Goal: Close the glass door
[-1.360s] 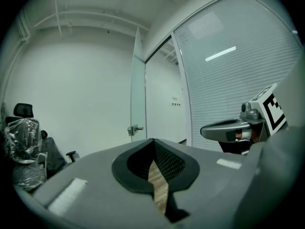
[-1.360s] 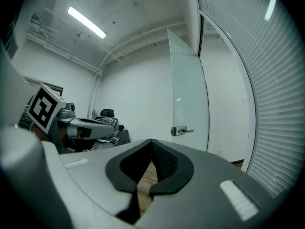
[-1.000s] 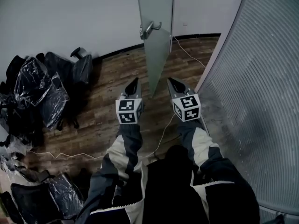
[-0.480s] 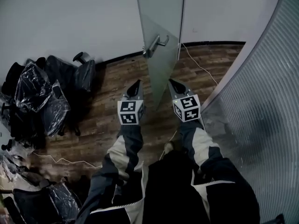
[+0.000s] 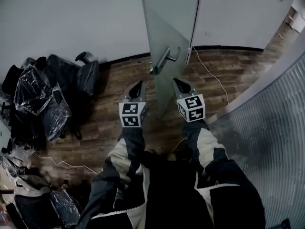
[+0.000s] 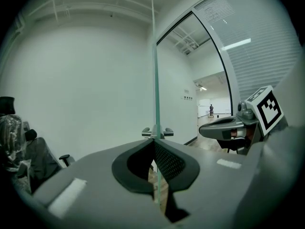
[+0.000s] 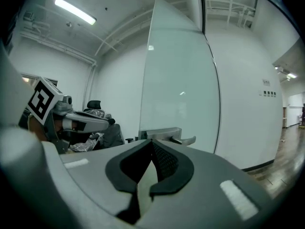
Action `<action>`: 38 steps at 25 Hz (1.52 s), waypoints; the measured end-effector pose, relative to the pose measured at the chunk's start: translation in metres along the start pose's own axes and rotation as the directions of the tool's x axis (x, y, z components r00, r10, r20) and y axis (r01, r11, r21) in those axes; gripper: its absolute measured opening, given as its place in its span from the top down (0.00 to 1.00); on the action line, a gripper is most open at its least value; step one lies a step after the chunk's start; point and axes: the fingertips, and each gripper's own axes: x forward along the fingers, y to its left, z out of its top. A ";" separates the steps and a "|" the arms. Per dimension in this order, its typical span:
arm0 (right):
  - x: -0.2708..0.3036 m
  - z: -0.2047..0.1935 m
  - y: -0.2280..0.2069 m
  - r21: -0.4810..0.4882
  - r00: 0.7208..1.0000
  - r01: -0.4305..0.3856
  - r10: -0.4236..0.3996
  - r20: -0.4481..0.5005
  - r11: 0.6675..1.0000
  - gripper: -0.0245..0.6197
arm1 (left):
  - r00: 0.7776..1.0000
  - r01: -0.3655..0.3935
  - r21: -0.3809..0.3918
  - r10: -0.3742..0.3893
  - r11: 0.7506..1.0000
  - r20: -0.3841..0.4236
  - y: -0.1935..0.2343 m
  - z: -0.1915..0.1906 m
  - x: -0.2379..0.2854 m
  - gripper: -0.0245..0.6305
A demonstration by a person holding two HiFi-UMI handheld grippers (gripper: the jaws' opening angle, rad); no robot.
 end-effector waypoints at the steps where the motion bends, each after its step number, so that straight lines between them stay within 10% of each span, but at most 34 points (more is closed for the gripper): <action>1: 0.009 0.002 -0.003 0.002 1.000 0.014 -0.014 0.000 1.000 0.95 | 1.000 0.011 -0.002 -0.011 1.000 -0.008 0.008 -0.002 0.008 0.96; 13: 0.061 -0.002 -0.049 -0.037 0.969 0.236 -0.238 -0.070 0.971 0.95 | 0.968 0.248 0.049 -0.249 0.967 0.009 0.045 0.007 0.106 0.96; 16: 0.070 -0.012 -0.055 -0.200 0.955 0.219 -0.252 -0.159 0.955 0.72 | 0.963 0.270 0.038 -0.270 0.962 0.007 0.042 0.003 0.114 0.96; 22: 0.099 -0.031 -0.077 -0.696 0.883 0.046 -0.354 -0.307 0.717 0.62 | 0.960 0.280 0.035 -0.281 0.959 0.012 0.040 0.008 0.117 0.96; 28: 0.130 -0.047 -0.086 -0.834 0.849 -0.116 -0.382 -0.365 0.539 0.60 | 0.955 0.294 0.045 -0.295 0.955 0.007 0.036 0.007 0.115 0.96; 31: 0.135 -0.054 -0.088 -0.876 0.838 -0.155 -0.409 -0.362 0.457 0.77 | 0.954 0.298 0.047 -0.299 0.953 0.002 0.039 0.004 0.112 0.96; 38: 0.131 -0.050 -0.087 -0.896 0.855 -0.139 -0.405 -0.324 0.422 0.78 | 0.951 0.308 0.051 -0.309 0.950 0.000 0.046 0.008 0.113 0.96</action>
